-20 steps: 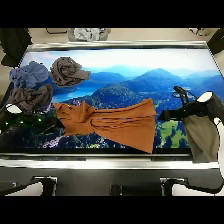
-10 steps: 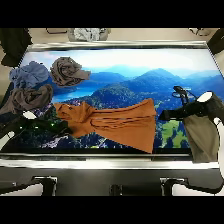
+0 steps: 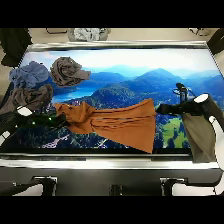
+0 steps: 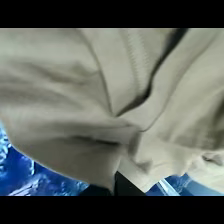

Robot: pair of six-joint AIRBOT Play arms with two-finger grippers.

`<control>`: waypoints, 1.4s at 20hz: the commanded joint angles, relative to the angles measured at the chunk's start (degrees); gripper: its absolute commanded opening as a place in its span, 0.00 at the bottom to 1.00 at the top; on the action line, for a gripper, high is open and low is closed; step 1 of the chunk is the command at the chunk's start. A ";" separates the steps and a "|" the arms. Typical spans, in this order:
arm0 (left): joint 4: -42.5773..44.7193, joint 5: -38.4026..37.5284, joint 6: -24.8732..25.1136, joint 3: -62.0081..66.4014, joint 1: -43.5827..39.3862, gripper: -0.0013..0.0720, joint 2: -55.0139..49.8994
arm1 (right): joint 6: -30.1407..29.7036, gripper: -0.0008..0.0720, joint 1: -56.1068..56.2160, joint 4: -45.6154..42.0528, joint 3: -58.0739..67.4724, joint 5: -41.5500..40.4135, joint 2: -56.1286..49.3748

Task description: Fold the shirts.

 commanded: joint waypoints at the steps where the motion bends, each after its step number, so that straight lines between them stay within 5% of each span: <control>1: -0.09 0.07 -0.13 0.28 -0.04 0.05 2.99 | -1.44 0.93 0.37 7.80 -0.02 -1.99 -3.85; 3: -0.09 0.07 -0.13 0.28 -0.04 0.05 4.22 | -1.86 0.91 2.51 7.65 -0.02 -1.40 -4.90; 5: -0.09 0.07 -0.13 0.28 -0.02 0.05 5.14 | -1.79 0.76 4.61 7.30 0.00 -2.95 -5.07; 6: -0.07 0.07 -0.11 0.35 0.02 0.05 5.55 | -1.42 0.49 4.83 7.08 0.13 -3.34 -5.07; 8: -0.02 0.07 -0.09 1.18 0.09 0.05 6.01 | -1.40 0.10 4.79 6.49 0.17 -2.80 -4.83; 15: 0.17 -3.54 0.07 20.96 1.05 0.05 6.47 | -6.14 0.07 4.79 -0.61 5.79 -1.18 6.67; 24: 0.17 -2.36 -8.44 81.40 12.55 0.05 13.81 | -5.99 0.07 4.79 -5.77 32.61 -3.32 36.85; 28: 0.24 5.16 -9.20 76.89 15.32 0.05 25.79 | -0.26 0.07 4.83 -13.27 38.38 -7.63 48.59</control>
